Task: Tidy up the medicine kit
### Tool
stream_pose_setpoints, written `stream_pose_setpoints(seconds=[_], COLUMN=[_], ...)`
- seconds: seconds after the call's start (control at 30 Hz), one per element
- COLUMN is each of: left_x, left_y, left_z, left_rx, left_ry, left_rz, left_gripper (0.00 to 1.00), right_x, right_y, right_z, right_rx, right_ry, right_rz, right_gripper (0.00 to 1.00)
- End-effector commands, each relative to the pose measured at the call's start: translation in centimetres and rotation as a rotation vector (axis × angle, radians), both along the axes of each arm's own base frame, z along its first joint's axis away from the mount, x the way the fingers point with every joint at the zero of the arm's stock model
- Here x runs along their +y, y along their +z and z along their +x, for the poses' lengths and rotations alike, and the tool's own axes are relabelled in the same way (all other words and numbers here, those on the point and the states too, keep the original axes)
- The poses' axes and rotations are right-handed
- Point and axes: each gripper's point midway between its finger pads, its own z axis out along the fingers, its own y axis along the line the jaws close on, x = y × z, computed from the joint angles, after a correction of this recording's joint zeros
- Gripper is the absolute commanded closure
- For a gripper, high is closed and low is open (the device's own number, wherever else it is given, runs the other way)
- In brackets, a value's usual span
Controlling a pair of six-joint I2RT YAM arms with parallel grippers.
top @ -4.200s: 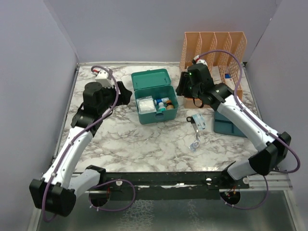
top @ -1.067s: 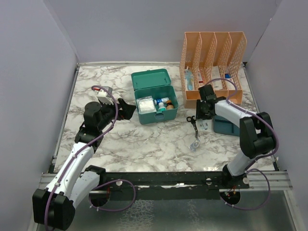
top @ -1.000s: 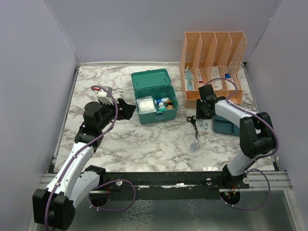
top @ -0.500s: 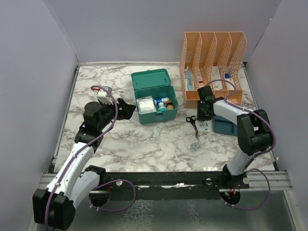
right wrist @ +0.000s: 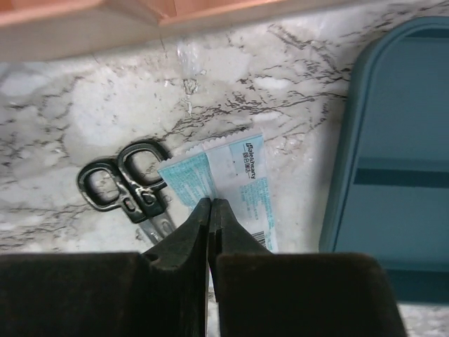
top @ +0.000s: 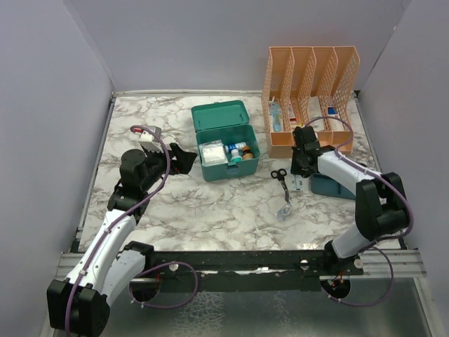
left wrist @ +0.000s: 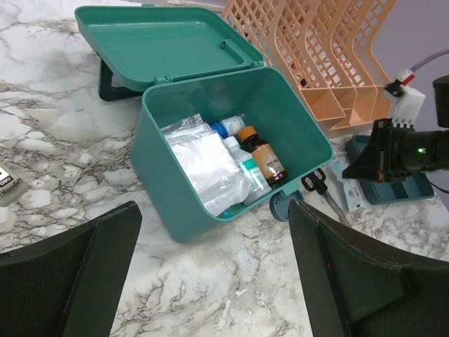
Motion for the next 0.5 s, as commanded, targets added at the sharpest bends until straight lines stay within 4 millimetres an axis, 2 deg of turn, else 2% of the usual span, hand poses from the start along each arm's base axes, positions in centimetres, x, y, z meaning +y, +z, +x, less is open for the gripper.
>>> stream_pose_setpoints(seconds=[0.0,0.17,0.27,0.47], left_x=[0.5,0.5,0.6,0.6], left_y=[1.5,1.6,1.7,2.1], left_z=[0.3,0.2,0.2,0.0], left_rx=[-0.047,-0.05,-0.053,-0.066], left_ry=[0.025,0.027,0.031,0.037], left_rz=[-0.003,-0.007,-0.008,-0.022], left_gripper=[0.11,0.11,0.11,0.11], right_x=[-1.3,-3.4,-5.3,-10.3], right_y=[4.0,7.0,8.4,9.5], right_z=[0.6,0.2,0.0,-1.2], right_rx=[-0.125,-0.231,-0.285,-0.358], right_ry=[-0.143,-0.335,-0.467,-0.827], right_rz=[0.005,0.002,0.016,0.092], right_gripper=[0.99,0.99,0.99,0.99])
